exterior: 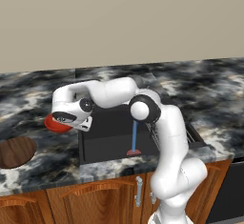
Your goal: Rinse each bowl for a few seconds and place them down in the sink or on the counter.
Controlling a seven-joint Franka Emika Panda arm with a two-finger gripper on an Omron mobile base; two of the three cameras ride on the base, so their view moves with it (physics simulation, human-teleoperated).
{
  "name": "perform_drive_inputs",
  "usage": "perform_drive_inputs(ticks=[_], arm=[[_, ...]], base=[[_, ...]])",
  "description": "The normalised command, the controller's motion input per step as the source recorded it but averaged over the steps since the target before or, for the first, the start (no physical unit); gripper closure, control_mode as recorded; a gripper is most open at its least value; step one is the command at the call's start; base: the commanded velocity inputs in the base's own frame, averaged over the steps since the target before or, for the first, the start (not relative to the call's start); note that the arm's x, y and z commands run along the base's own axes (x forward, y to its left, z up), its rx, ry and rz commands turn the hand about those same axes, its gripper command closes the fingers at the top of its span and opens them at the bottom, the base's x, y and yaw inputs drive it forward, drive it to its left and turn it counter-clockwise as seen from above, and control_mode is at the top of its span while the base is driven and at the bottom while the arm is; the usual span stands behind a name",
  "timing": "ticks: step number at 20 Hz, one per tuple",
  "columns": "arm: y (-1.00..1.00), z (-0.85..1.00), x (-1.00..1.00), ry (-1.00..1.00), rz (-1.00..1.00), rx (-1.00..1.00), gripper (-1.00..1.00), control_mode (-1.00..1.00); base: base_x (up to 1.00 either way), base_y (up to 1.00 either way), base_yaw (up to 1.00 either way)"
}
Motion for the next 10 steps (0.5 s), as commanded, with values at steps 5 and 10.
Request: perform_drive_inputs(ticks=[5,10], arm=[[0.15,0.44,-0.41,0.06,0.02,-0.03,-1.00,-1.00],[0.08,0.59,-0.32,0.00,0.02,-0.06,-1.00,-1.00]], base=[[0.00,0.00,0.00],[0.00,0.00,0.00]])
